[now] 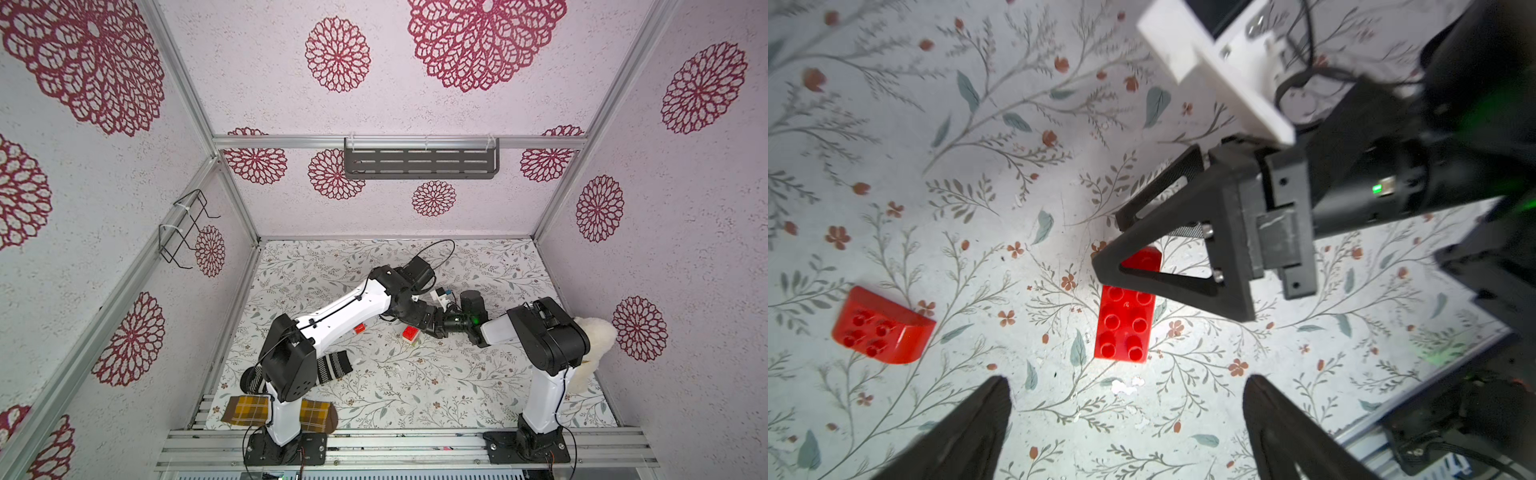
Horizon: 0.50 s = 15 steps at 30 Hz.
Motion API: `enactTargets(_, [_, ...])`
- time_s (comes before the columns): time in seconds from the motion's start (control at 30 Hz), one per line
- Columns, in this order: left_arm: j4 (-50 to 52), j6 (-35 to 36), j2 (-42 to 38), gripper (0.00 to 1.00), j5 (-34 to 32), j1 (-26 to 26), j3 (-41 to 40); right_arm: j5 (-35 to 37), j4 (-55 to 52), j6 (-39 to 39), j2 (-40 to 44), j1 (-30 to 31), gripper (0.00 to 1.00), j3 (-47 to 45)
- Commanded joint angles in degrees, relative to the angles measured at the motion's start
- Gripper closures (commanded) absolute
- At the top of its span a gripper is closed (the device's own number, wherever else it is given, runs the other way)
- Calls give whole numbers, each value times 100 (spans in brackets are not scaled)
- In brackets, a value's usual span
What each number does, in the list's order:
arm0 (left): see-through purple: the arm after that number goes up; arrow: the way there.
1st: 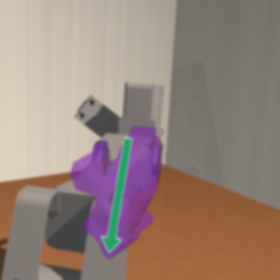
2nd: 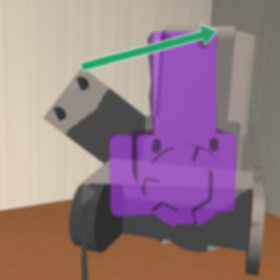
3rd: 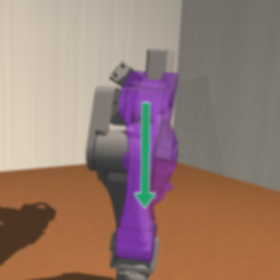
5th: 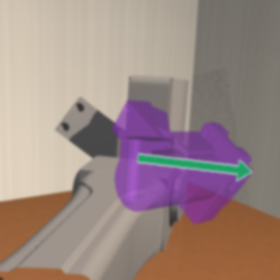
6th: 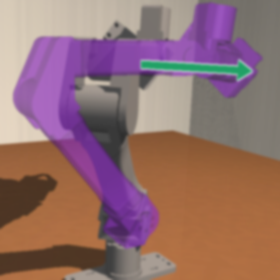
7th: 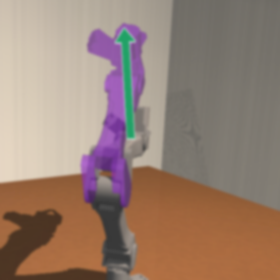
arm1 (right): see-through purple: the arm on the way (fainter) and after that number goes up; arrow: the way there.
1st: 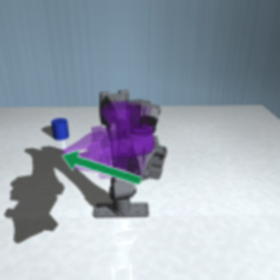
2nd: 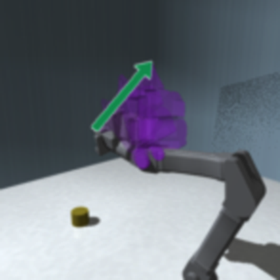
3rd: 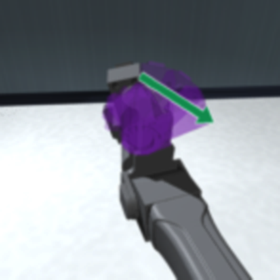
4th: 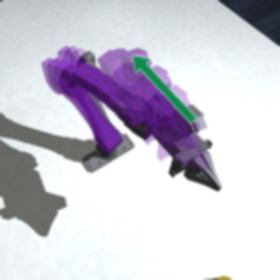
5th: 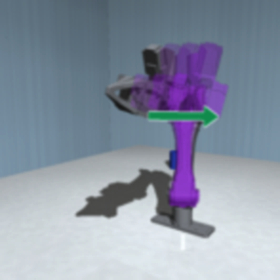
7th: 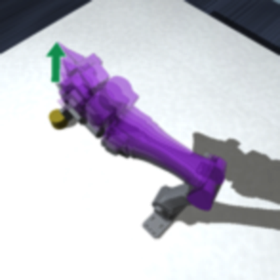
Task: Assemble an ice cream with lego
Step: Assemble the lego brick with the lego brick.
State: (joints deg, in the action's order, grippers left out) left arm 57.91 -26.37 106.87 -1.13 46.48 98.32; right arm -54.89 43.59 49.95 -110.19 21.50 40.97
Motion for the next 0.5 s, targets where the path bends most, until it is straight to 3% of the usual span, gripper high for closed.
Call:
enactTargets(0.0, [-404,-267,-325,8,-33,-247,-292,207,-202,-205,229,24,23,-151])
enactTargets(0.23, [-875,-1140,-951,8,200,-951,-1316,251,245,-147,519,27,16,-352])
enactTargets(0.47, [-614,-1346,-1002,8,297,-1412,-1918,331,382,-125,676,20,9,-427])
